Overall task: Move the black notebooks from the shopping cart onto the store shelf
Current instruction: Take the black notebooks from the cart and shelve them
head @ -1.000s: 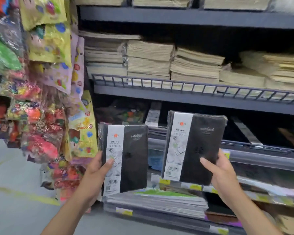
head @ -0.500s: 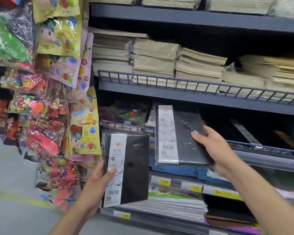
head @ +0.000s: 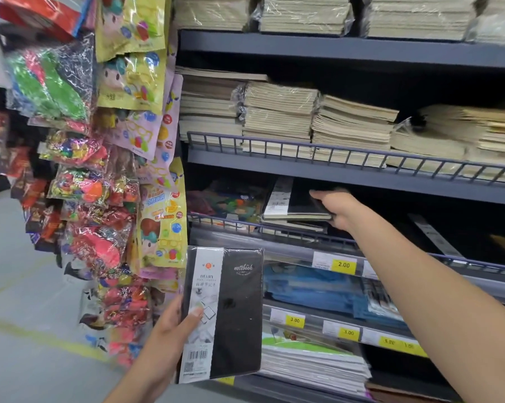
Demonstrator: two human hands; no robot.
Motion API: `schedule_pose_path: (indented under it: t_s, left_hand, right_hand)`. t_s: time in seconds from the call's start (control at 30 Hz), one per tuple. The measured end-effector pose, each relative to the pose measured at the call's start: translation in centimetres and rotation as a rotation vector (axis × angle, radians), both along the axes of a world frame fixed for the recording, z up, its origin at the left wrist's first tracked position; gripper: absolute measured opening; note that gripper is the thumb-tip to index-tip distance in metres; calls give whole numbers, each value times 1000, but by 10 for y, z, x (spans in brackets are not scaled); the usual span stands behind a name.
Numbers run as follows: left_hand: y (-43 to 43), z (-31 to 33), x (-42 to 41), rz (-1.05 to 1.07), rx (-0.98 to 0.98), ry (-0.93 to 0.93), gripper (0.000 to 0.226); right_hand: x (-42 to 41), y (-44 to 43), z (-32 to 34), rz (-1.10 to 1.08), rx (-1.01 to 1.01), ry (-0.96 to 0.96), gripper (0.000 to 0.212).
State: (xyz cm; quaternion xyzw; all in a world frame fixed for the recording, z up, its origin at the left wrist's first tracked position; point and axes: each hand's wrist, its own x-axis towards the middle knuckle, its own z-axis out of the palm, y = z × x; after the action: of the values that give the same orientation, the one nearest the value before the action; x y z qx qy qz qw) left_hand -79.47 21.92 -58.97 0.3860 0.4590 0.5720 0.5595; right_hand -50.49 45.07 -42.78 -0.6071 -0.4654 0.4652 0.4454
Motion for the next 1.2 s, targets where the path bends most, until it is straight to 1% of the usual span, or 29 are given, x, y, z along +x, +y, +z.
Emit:
schedule_pose_path:
  t_s: [0.07,0.13,0.17,0.2,0.3,0.43,0.53,0.67,0.73,0.83,0.97,1.0,1.07,1.1,1.13,1.2]
  left_hand:
    - [-3,1,-2,-5,-16,25,37]
    - [-5,1,-4,1,-29,40,38]
    - [-5,1,-5,7,-34,44,38]
    - [-5,2,-5,13,-45,47,37]
    - [-6,4,-4,17,-61,62,32]
    - [-10,15,-3,10,-65,77,33]
    - [-13,31,1,-10,-55,91,33]
    - [-11,49,3,-24,-31,132,30]
    - [-7,61,5,-24,-9,159,30]
    - [3,83,8,-16,5,177,31]
    - [34,106,12,-24,19,217,49]
    - [45,112,16,-29,19,213,49]
    - [64,130,27,-40,12,199,38]
    - [75,138,33,-48,2,196,30]
    - [86,146,39,-62,-13,190,24]
    - [107,161,51,-80,-69,184,21]
  right_hand:
    - [0,9,-4,9,2,-29,49]
    - [-2,10,-3,31,1,-93,63]
    - [-4,8,-1,36,12,-147,70]
    - [-7,5,3,33,21,-234,74]
    - [-10,3,9,18,25,-525,69]
    - [-7,5,3,22,-31,-716,69]
    - [-6,7,-4,-2,-42,-767,74]
    - [7,6,-11,-76,-35,-696,82]
    - [20,-12,-12,-64,68,-708,78]
    - [48,-50,-22,-21,298,-763,61]
    - [72,-91,-46,-5,439,-982,46]
    - [75,-96,-53,-11,470,-1047,44]
    - [78,-102,-65,-25,512,-1165,40]
    - [78,-104,-71,-26,509,-1219,41]
    - [77,-105,-76,-21,497,-1273,46]
    - [78,-104,-89,-9,483,-1324,60]
